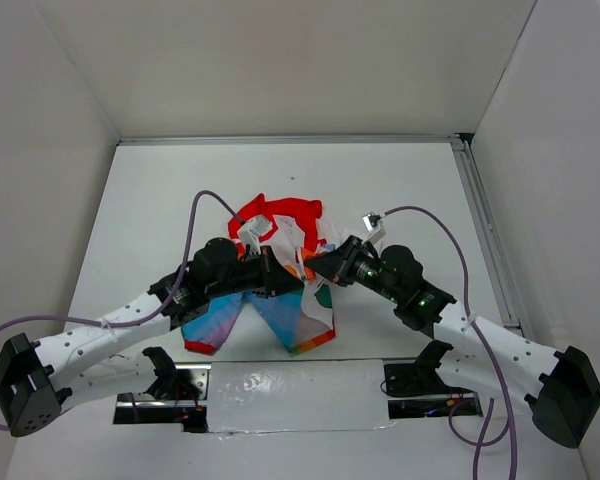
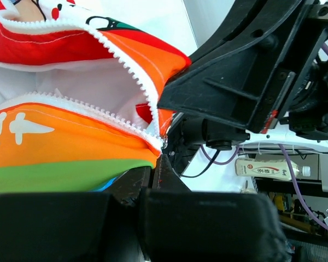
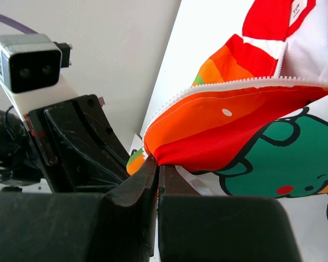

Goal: Zip up the jacket

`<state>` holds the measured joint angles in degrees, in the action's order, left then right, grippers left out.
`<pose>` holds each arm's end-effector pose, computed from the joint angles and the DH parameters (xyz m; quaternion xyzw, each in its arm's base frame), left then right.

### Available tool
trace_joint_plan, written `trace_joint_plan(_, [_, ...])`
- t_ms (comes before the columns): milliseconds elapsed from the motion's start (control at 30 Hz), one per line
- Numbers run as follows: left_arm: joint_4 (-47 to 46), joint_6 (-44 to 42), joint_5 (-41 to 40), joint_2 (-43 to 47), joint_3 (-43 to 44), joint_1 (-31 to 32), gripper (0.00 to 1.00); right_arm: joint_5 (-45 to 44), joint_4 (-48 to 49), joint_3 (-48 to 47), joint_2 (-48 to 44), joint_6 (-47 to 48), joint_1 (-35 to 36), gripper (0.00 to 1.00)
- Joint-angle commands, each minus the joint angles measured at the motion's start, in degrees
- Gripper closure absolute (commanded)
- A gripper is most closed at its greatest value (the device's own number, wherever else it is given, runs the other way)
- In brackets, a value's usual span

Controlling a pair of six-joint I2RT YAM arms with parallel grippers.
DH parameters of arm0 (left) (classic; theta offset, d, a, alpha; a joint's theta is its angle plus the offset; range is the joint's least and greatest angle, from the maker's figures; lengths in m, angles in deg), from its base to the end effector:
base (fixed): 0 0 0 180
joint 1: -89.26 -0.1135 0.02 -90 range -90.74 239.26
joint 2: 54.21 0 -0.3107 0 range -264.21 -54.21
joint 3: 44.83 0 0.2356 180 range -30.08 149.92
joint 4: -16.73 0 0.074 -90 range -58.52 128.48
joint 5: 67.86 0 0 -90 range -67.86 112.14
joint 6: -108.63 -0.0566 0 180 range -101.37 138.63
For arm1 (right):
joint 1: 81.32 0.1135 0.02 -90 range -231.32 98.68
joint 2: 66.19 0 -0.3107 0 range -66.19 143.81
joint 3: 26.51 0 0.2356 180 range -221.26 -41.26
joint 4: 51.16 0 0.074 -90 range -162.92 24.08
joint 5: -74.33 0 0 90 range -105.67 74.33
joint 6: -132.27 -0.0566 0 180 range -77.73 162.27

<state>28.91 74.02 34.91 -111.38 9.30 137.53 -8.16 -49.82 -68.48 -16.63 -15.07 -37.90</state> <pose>0.1314 -0.1662 0.3282 0.0184 0.7923 -0.5290 0.3035 0.1266 0.1300 0.3047 0.0466 0.7428 0.5442 0.3872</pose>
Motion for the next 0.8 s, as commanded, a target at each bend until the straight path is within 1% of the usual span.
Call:
trace_joint_plan(0, [2.39,-1.61,5.94,-0.4,-1.49,0.95,1.0,-7.24,2.54,-5.38,-1.66,-3.12,-0.7,1.0])
trace_joint_plan(67, [3.96,-1.09,5.51,-0.4,-2.11,1.38,1.0,-7.33,1.05,-6.26,-1.13,-6.09,-1.67,1.0])
trace_joint_plan(167, [3.89,-0.47,4.72,-0.4,-2.9,2.0,1.0,-6.28,0.61,-7.05,-0.69,-8.3,-2.29,1.0])
trace_joint_plan(267, [3.88,-0.46,3.67,-0.49,-2.38,2.09,1.0,-3.39,-0.1,-7.14,-0.08,-7.61,-2.2,1.0])
trace_joint_plan(333, [4.5,-0.38,2.61,-0.58,-1.24,2.09,0.93,0.12,-0.53,-5.74,-0.17,-6.38,-2.37,1.0])
trace_joint_plan(400, [4.24,-0.55,1.2,-0.32,-0.44,2.09,0.89,2.68,-0.8,-4.33,-0.43,-5.42,-2.2,1.0])
trace_joint_plan(433, [3.8,-0.73,0.85,0.03,-0.09,2.09,0.83,3.21,-0.98,-3.72,-0.6,-5.67,-2.02,1.0])
trace_joint_plan(467, [3.1,-0.9,0.85,0.21,0.0,2.09,0.82,4.87,-0.02,-2.76,-0.61,-5.5,-1.85,1.0])
trace_joint_plan(567, [0.81,-1.52,1.28,0.65,0.35,2.09,0.78,4.97,3.14,1.02,-1.04,-6.2,-0.8,1.0])
trace_joint_plan(767, [1.51,-0.64,2.17,1.44,0.62,2.09,0.68,3.22,3.33,0.68,-1.48,-4.71,-0.09,1.0])
